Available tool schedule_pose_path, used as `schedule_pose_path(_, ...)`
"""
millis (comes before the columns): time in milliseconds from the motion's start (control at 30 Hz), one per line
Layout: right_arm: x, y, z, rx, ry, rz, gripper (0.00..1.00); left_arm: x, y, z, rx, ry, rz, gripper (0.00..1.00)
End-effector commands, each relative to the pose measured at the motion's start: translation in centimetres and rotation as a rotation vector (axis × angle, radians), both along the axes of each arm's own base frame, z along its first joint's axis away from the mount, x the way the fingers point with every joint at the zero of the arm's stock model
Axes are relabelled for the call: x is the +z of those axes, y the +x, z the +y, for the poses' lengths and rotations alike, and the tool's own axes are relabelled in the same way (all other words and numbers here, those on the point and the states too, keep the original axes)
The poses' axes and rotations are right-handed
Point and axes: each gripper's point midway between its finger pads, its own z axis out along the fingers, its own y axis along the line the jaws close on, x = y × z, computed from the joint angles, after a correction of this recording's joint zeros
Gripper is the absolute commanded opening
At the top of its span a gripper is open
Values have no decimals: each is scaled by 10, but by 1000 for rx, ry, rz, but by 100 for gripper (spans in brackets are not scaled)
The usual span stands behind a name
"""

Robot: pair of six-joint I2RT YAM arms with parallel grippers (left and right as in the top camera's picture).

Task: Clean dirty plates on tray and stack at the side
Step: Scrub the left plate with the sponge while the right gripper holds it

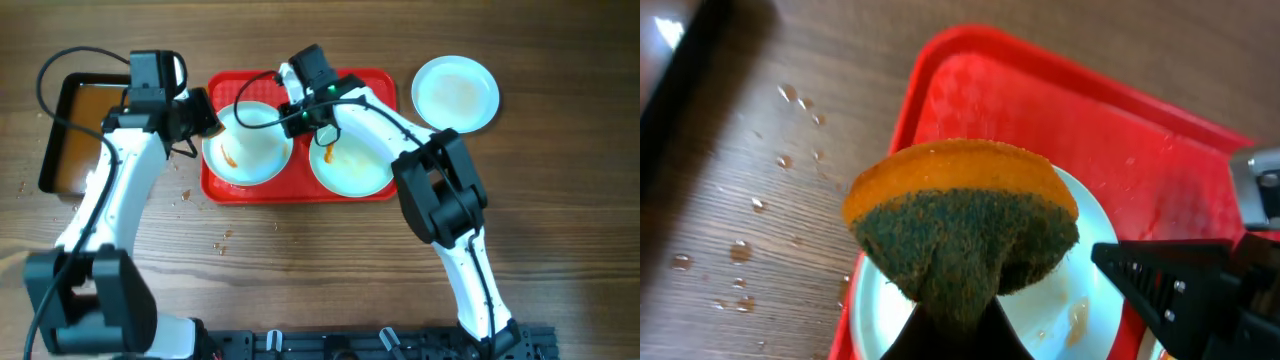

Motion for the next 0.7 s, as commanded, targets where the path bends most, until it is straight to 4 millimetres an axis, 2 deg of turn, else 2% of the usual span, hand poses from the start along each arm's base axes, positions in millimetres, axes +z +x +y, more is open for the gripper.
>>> schedule_pose_path(0, -17, 2, -6, -42, -44, 11, 4, -33, -2, -29, -75, -152, 87, 4)
schedule_pose_path(167, -17, 3, -7, -74, -37, 29, 4, -75, -6, -42, -39, -216, 203, 4)
schedule_pose_path(233, -17, 3, -7, -75, -38, 29, 5, -86, -8, -52, -60, -214, 228, 4)
schedule_pose_path(433, -19, 6, -11, -111, -58, 27, 5, -88, -1, -78, -124, -186, 190, 4)
schedule_pose_path(567, -20, 4, -12, -111, -64, 34, 4, -91, -1, -80, -127, -150, 187, 4)
schedule_pose_path(667, -19, 4, -12, -111, -63, 33, 4, -104, -2, -81, -126, -146, 213, 4)
